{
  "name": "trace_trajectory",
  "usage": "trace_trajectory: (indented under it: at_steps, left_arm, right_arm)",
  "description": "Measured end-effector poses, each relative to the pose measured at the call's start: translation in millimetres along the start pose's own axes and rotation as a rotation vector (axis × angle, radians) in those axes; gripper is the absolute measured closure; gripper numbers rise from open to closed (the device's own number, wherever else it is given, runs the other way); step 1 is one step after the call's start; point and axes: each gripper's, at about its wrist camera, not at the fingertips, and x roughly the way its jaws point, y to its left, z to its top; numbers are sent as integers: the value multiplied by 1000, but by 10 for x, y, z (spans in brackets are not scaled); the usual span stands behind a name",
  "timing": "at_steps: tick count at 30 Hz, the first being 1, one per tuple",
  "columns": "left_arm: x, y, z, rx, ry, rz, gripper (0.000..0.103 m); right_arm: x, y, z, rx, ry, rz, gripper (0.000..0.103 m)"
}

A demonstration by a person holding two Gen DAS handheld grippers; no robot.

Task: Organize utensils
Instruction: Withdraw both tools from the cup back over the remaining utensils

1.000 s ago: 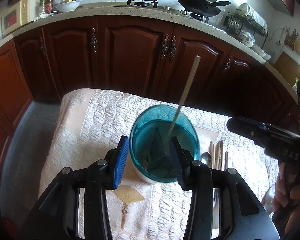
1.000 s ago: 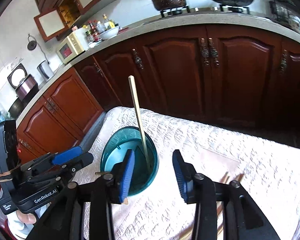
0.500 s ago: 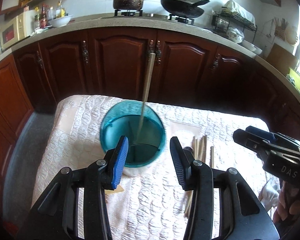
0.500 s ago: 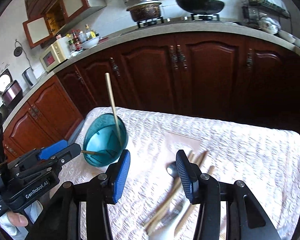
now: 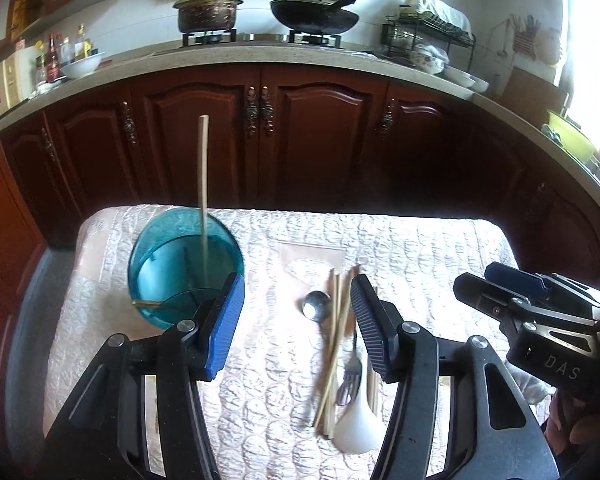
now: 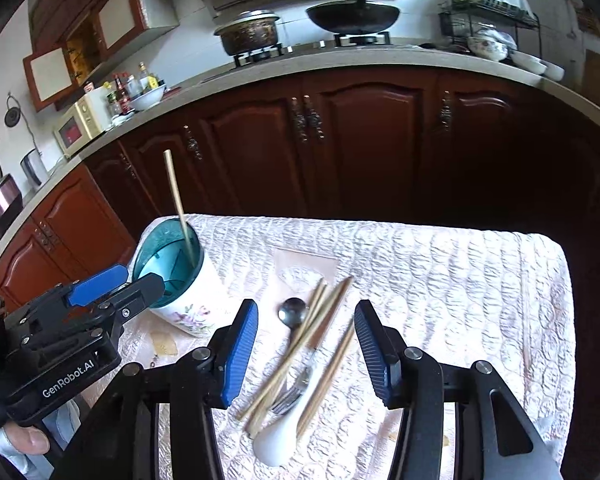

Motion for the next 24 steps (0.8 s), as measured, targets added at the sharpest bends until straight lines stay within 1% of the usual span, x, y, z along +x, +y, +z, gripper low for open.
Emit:
trace_trajectory:
  at_steps: [6, 16, 24]
  left_arm:
    - [9, -122, 15, 18, -2, -14, 45]
    - [6, -199, 27, 32, -14, -21, 45]
    - [72, -148, -10, 4, 8, -41, 45]
  right_arm:
    - [-86, -137, -18, 28, -18, -21, 54]
    - [-130, -224, -10, 40, -34, -53, 52]
    - [-84, -221, -46, 34, -23, -67, 51]
